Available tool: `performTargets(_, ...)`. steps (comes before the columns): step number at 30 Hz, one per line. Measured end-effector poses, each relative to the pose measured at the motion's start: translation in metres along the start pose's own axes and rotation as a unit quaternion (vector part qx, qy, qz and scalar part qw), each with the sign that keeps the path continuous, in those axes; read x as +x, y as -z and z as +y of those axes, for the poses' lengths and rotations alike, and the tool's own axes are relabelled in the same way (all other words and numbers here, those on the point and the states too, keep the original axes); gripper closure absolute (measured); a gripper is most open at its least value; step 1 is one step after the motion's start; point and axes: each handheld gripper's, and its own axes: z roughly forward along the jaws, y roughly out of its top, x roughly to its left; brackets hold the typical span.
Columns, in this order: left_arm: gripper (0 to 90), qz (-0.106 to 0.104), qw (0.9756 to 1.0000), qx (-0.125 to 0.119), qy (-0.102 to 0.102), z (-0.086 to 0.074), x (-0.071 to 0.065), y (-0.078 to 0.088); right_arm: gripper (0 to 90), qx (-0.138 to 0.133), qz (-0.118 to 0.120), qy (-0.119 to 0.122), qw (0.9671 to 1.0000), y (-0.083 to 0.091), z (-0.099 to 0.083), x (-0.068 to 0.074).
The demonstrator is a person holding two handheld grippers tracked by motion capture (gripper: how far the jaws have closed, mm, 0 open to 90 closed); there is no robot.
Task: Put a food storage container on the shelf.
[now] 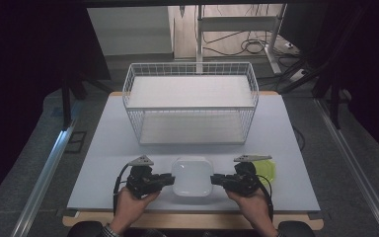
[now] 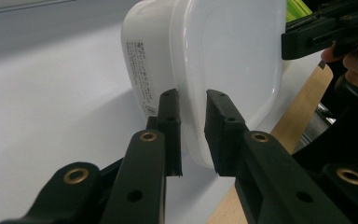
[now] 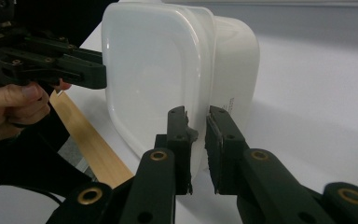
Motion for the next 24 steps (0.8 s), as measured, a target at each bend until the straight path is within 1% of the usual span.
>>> performTargets(1,77.3,0.007,1.0000,-0.003,0.000,0.000,0.000,-0.001,80.0,-0.002,-0.003,0.003,1.0000,0.000,0.000,0.001)
performTargets(3,77.7,0.013,0.9999,-0.005,-0.001,0.000,-0.001,-0.001,80.1,-0.005,-0.009,0.012,0.9999,-0.001,0.001,0.001)
performTargets(4,77.8,0.013,0.9999,-0.005,-0.001,0.000,-0.001,-0.001,80.1,-0.005,-0.009,0.012,0.9999,-0.001,0.001,0.001)
performTargets(5,77.9,0.015,0.9999,-0.007,-0.001,0.001,0.000,-0.002,80.1,-0.008,-0.016,0.023,0.9996,-0.001,0.002,0.003)
performTargets(7,78.0,0.014,0.9999,-0.009,0.000,0.001,0.001,-0.001,80.1,-0.010,-0.019,0.030,0.9993,-0.001,0.004,0.004)
performTargets(10,78.4,0.015,0.9996,-0.022,-0.006,0.007,0.000,0.003,80.0,-0.015,-0.018,0.033,0.9992,0.000,0.008,0.005)
performTargets(12,78.6,0.012,0.9995,-0.029,-0.009,0.011,0.001,0.006,80.0,-0.018,-0.016,0.040,0.9989,0.002,0.012,0.004)
performTargets(16,78.8,0.014,0.9990,-0.039,-0.018,0.019,-0.001,0.011,79.9,-0.029,-0.015,0.051,0.9982,0.006,0.020,0.006)
performTargets(17,78.8,0.014,0.9990,-0.039,-0.018,0.019,-0.001,0.011,79.9,-0.031,-0.015,0.053,0.9980,0.007,0.022,0.007)
performTargets(18,78.8,0.018,0.9986,-0.045,-0.022,0.024,-0.002,0.013,80.0,-0.033,-0.016,0.057,0.9977,0.008,0.025,0.008)
performTargets(19,78.8,0.018,0.9986,-0.045,-0.022,0.024,-0.002,0.013,79.9,-0.036,-0.017,0.061,0.9974,0.009,0.028,0.009)
performTargets(21,78.8,0.025,0.9977,-0.054,-0.032,0.034,-0.004,0.019,79.9,-0.043,-0.015,0.065,0.9968,0.011,0.035,0.010)
performTargets(22,78.7,0.025,0.9977,-0.054,-0.032,0.034,-0.004,0.019,79.9,-0.043,-0.015,0.065,0.9968,0.011,0.035,0.010)
performTargets(23,78.8,0.029,0.9971,-0.060,-0.038,0.041,-0.005,0.023,79.9,-0.049,-0.014,0.071,0.9962,0.013,0.042,0.011)
performTargets(24,78.8,0.029,0.9969,-0.062,-0.039,0.044,-0.005,0.025,79.9,-0.050,-0.013,0.075,0.9959,0.014,0.046,0.011)
